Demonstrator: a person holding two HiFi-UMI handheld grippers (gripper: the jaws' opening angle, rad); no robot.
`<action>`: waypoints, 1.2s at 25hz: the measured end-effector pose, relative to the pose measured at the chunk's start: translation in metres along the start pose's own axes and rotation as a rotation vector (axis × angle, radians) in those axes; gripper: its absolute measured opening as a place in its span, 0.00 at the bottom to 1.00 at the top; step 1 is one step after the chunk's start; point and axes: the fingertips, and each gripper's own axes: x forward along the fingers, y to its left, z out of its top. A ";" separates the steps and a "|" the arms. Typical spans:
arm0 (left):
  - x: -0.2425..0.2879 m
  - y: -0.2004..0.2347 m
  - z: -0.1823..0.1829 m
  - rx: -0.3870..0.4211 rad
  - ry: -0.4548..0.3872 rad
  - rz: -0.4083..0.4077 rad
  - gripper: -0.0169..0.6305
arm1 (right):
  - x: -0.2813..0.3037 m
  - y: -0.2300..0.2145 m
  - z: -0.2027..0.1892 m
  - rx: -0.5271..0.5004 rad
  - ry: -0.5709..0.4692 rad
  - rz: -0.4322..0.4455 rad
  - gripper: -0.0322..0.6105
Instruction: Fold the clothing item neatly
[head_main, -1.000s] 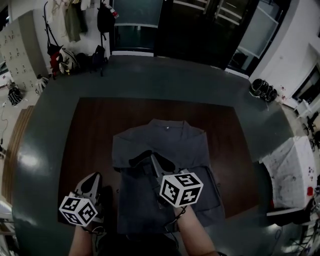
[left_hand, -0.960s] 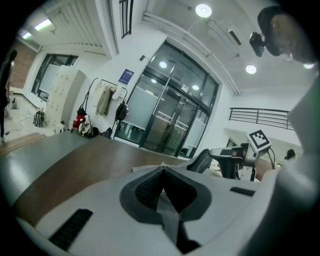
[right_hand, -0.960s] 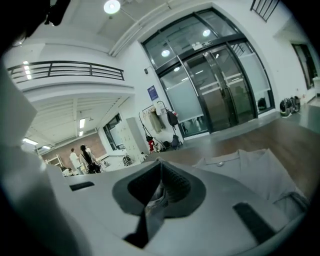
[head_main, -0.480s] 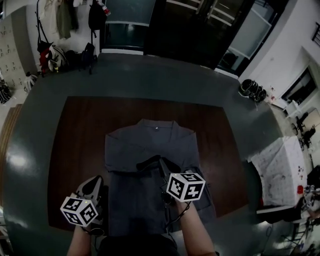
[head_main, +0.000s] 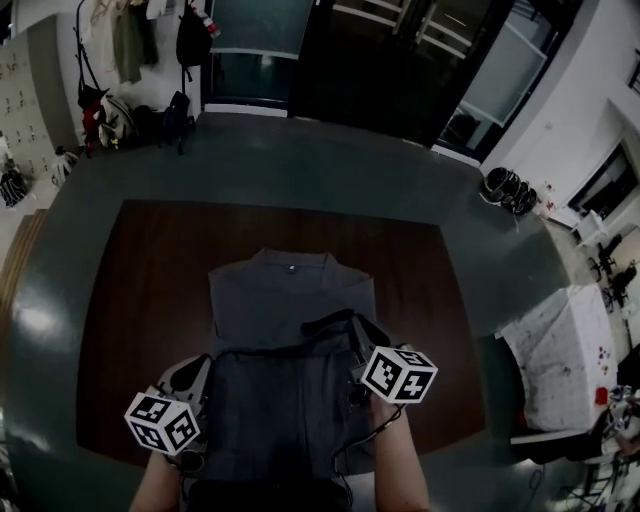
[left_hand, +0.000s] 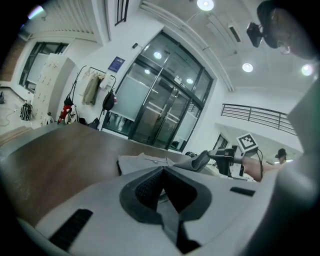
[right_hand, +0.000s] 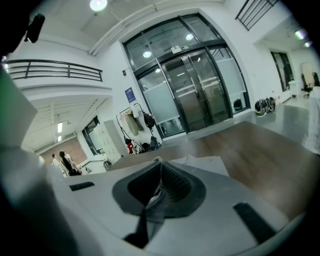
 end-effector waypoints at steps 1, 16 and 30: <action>0.006 -0.010 -0.006 -0.003 0.007 0.006 0.04 | 0.000 -0.014 -0.003 0.013 0.007 0.002 0.06; 0.065 -0.071 -0.074 -0.045 0.089 0.177 0.04 | -0.003 -0.110 -0.096 -0.288 0.237 0.006 0.10; 0.064 -0.076 -0.071 -0.053 0.082 0.219 0.04 | 0.047 -0.052 -0.130 -0.940 0.350 0.086 0.06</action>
